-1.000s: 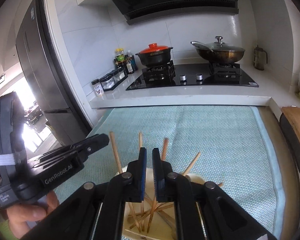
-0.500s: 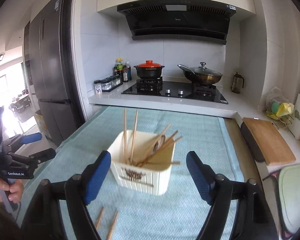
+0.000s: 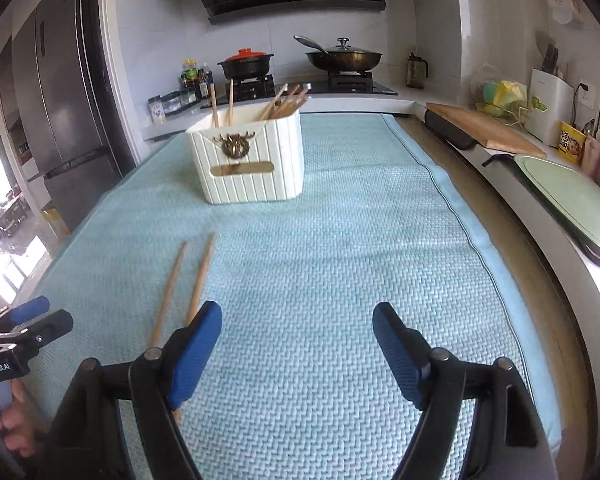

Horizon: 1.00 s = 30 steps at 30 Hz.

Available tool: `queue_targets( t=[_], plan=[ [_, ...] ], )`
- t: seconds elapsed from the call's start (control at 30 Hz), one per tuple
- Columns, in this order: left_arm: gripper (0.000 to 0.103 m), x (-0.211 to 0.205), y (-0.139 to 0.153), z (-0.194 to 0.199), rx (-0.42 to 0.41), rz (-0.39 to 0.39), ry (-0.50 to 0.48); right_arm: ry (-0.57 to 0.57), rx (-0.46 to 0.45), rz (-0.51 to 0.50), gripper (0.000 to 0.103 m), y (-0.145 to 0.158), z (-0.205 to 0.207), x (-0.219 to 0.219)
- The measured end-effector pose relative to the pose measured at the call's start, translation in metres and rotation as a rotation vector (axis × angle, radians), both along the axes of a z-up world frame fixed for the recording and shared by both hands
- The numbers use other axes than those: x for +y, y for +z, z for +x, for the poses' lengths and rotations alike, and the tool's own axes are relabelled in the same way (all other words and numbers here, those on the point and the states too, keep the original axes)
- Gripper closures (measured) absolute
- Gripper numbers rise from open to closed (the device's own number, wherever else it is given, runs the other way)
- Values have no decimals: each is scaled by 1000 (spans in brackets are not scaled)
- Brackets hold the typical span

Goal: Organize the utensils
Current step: 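Move both open tools back toward the last two chopsticks on the towel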

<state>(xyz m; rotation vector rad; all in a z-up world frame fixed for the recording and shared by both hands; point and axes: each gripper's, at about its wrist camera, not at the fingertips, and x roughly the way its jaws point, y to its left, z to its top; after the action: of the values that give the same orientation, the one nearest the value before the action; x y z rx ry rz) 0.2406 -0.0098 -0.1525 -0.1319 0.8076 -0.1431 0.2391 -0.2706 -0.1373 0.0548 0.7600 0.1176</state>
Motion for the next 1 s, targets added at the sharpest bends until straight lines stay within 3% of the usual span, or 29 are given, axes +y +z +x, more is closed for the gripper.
queue_targets(
  t=[0.2, 0.33, 0.6, 1.0],
  plan=[
    [2, -5, 5, 0, 9, -39, -41, 47, 10, 32, 23, -6, -14, 5],
    [1, -2, 9, 0, -7, -9, 14, 112, 6, 58, 23, -7, -16, 15],
    [1, 24, -1, 6, 17, -120, 53, 83, -21, 21, 23, -11, -14, 22],
    [1, 22, -10, 17, 42, -72, 53, 46, 11, 77, 23, -24, 5, 10]
  ],
)
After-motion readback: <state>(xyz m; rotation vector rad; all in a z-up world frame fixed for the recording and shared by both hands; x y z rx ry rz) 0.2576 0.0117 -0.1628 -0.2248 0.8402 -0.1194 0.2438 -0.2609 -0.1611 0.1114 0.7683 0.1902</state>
